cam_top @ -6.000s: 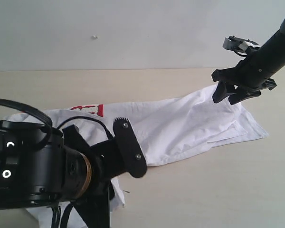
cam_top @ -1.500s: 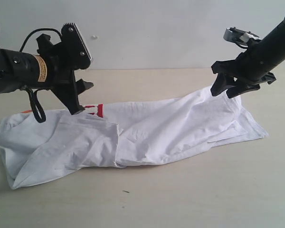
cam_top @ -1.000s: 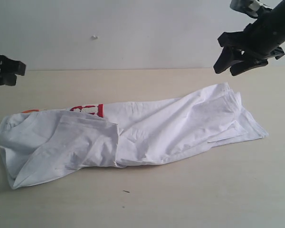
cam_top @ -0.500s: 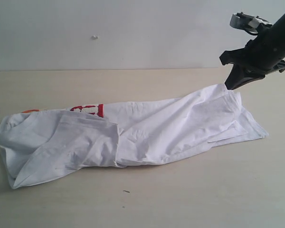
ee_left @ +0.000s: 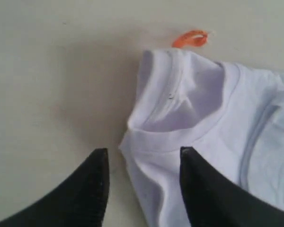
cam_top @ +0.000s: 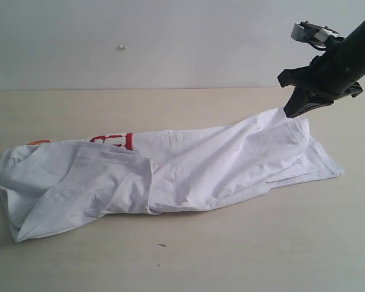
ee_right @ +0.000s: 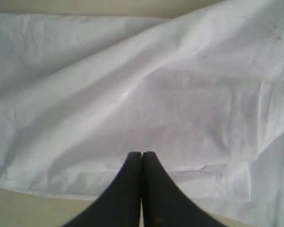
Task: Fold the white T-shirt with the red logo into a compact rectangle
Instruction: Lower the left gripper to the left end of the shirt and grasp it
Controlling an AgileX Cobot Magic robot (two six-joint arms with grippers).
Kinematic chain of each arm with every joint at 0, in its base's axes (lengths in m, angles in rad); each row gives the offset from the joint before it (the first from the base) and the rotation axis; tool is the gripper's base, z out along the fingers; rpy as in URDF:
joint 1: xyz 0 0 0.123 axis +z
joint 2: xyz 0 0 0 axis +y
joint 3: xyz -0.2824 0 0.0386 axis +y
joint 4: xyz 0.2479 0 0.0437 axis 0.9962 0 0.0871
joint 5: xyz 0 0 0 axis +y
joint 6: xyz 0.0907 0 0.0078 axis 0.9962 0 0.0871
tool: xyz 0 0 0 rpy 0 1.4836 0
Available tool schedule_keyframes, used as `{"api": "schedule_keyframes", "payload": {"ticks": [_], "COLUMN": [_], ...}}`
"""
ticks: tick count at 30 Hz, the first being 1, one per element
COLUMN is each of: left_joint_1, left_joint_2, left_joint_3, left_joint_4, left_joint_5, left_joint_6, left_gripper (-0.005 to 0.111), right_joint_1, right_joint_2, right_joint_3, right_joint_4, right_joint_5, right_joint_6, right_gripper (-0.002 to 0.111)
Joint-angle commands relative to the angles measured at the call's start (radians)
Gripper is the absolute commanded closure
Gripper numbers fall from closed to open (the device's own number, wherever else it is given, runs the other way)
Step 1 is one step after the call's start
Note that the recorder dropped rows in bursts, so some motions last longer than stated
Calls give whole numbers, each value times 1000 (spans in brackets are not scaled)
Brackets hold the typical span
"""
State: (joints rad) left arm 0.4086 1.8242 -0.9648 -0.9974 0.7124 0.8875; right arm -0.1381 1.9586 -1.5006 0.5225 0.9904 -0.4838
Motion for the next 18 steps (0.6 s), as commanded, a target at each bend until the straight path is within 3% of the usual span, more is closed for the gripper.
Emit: {"api": "schedule_keyframes", "payload": {"ticks": [1, 3, 7, 18], "left_joint_1": [0, 0, 1, 2], "left_joint_2": [99, 137, 174, 274], "left_joint_3": [-97, -129, -147, -236], "left_joint_4": [-145, -134, -104, -37], "left_joint_5": [240, 282, 207, 173], "left_joint_6": [91, 96, 99, 75], "left_gripper": [54, 48, 40, 40], "right_joint_1": [-2, -2, -2, -2], "right_joint_2": [-3, -3, -3, -3], "right_joint_3": [-1, -1, -1, -1], "right_joint_4": [20, 20, 20, 16], "right_joint_5": [9, 9, 9, 12], "right_joint_6": [-20, -22, -32, -37], "right_gripper": [108, 108, 108, 108]}}
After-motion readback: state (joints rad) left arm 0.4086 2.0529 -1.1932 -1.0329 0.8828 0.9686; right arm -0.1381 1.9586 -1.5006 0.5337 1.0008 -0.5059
